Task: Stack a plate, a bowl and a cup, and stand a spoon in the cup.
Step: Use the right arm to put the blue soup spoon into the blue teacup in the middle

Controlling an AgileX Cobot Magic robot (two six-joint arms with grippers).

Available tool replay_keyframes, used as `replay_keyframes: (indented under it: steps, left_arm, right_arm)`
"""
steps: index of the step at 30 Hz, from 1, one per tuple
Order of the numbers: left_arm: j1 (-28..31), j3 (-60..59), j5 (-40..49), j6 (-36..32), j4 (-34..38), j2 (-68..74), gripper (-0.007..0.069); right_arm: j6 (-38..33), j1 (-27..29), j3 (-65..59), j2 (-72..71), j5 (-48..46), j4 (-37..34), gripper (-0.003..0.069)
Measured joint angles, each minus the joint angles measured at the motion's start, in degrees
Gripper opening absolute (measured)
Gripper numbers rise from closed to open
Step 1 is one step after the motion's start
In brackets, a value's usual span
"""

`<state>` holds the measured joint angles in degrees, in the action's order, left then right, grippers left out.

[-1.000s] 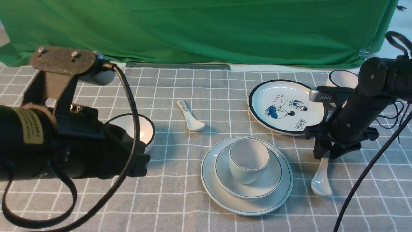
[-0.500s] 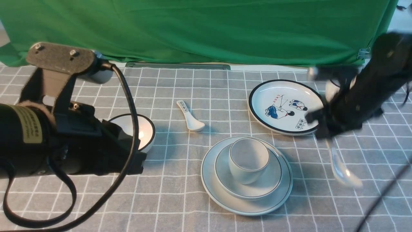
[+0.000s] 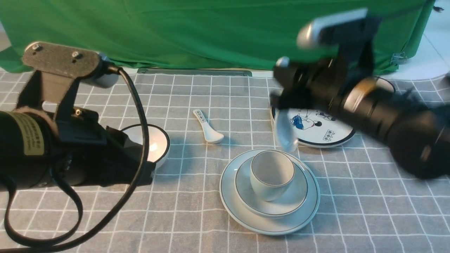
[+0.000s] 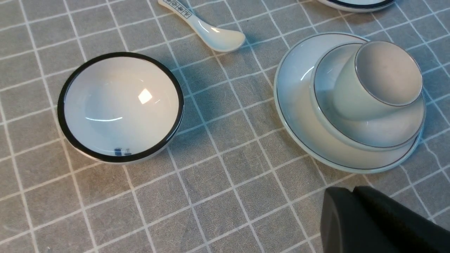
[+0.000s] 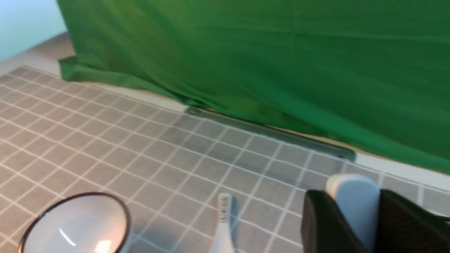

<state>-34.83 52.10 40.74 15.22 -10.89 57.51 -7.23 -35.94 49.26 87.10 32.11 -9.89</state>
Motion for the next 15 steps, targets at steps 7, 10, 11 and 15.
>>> replay_keyframes:
  steps: [7, 10, 11, 15]
  left_arm:
    - [0.0, 0.0, -0.3, 1.3, -1.4, 0.0, 0.001]
    - [0.0, 0.0, -0.3, 1.3, -1.4, 0.0, 0.001]
    - [0.0, 0.0, -0.3, 1.3, -1.4, 0.0, 0.001]
    - [0.0, 0.0, -0.3, 1.3, -1.4, 0.0, 0.001]
  right_arm:
    - [-1.0, -3.3, -6.2, 3.9, 13.0, 0.1, 0.0191]
    - [-1.0, -3.3, -6.6, 5.6, 15.4, 0.0, 0.0191]
    - [-1.0, -3.3, -6.6, 6.2, 15.8, 0.0, 0.0191]
    - [-1.0, -3.7, -6.6, 8.4, 16.2, -0.1, 0.0191]
